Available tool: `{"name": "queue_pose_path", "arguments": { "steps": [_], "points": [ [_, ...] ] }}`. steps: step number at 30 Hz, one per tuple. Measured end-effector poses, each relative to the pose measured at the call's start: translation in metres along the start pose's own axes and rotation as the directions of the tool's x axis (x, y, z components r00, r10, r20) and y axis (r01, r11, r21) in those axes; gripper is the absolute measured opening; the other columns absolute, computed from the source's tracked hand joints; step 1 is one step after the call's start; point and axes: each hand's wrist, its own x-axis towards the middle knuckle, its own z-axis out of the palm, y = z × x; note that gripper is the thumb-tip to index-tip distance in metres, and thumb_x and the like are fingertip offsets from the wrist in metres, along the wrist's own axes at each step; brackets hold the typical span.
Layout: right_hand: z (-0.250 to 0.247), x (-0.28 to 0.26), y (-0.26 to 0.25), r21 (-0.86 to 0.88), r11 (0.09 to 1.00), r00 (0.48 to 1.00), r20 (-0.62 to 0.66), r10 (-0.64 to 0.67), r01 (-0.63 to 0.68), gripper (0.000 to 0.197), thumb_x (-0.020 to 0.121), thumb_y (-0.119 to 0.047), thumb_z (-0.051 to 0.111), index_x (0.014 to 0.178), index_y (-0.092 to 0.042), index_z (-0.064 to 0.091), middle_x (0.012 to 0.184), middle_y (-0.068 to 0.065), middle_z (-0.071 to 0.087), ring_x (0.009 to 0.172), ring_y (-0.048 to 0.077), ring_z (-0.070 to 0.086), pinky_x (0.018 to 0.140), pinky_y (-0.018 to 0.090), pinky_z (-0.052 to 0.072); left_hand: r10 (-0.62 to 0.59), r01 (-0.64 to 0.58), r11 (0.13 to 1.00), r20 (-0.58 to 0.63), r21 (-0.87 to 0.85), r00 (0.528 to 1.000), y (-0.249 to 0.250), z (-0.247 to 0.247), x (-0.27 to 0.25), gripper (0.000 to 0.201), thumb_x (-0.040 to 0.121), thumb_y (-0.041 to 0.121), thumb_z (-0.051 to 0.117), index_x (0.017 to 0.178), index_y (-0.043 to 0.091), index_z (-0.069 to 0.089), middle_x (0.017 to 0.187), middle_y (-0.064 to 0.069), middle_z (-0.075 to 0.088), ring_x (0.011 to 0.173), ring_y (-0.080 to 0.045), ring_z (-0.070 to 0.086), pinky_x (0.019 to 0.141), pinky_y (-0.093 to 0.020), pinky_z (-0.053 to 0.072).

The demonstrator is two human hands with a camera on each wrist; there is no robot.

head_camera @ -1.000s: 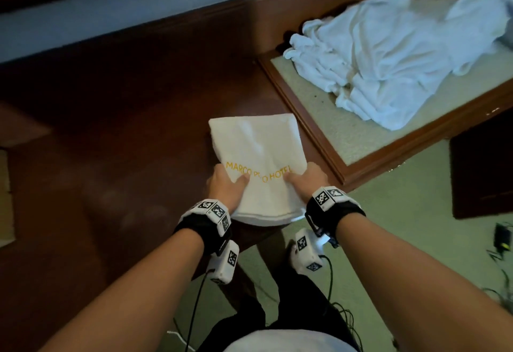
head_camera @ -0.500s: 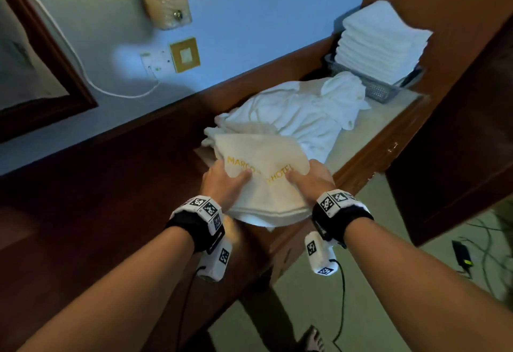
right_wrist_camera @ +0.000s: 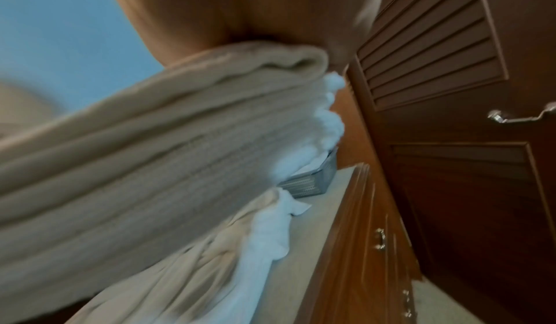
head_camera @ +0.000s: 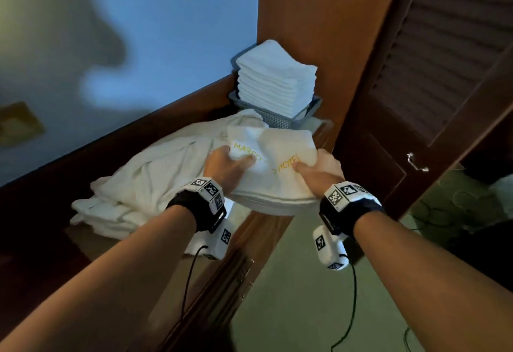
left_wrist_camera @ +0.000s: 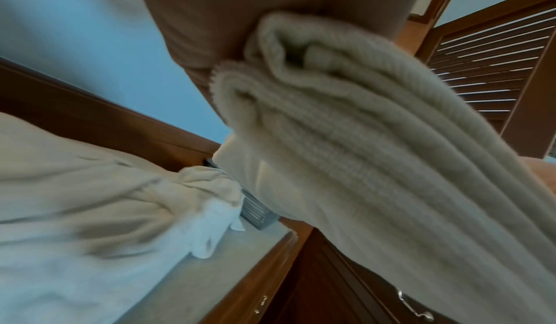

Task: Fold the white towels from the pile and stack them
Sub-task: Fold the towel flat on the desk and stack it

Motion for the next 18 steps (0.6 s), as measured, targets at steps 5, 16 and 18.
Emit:
{"name": "queue_pose_path", "arguments": {
  "steps": [5,16,18],
  "points": [
    [-0.051,0.070,0.029,-0.049,0.998,0.996,-0.081,0.040,-0.044,0.045,0.084,-0.046,0.068,0.114,-0.014,0.058,0.116,0.012,0.066,0.108,0.035,0.062,0.089,0.038,0.050,0.053,-0.049,0.997,0.061,-0.051,0.997,0.051,0.070,0.063,0.056,0.066,0.058,0.072,0.093,0.009,0.069,0.093,-0.008,0.073,0.092,-0.026,0.067,0.081,-0.035,0.051],
    [-0.108,0.268,0.034,-0.196,0.980,0.982,-0.191,-0.010,-0.028,0.035,0.087,-0.049,0.063,0.099,-0.019,0.049,0.091,0.002,0.057,0.093,0.032,0.063,0.070,0.032,0.043,0.133,-0.125,0.980,0.039,-0.155,0.990,0.122,0.174,0.234,0.053,0.069,0.052,0.064,0.096,0.007,0.065,0.091,-0.007,0.069,0.089,-0.028,0.062,0.074,-0.029,0.043],
    [-0.118,0.307,0.022,-0.234,0.972,0.977,-0.207,-0.043,-0.006,0.039,0.087,-0.050,0.062,0.104,-0.018,0.050,0.094,0.005,0.060,0.095,0.034,0.063,0.076,0.037,0.049,0.134,-0.130,0.974,0.011,-0.186,0.991,0.138,0.183,0.265,0.039,0.077,0.043,0.070,0.093,0.009,0.063,0.086,-0.003,0.066,0.085,-0.026,0.061,0.070,-0.025,0.038]
  ]
}}
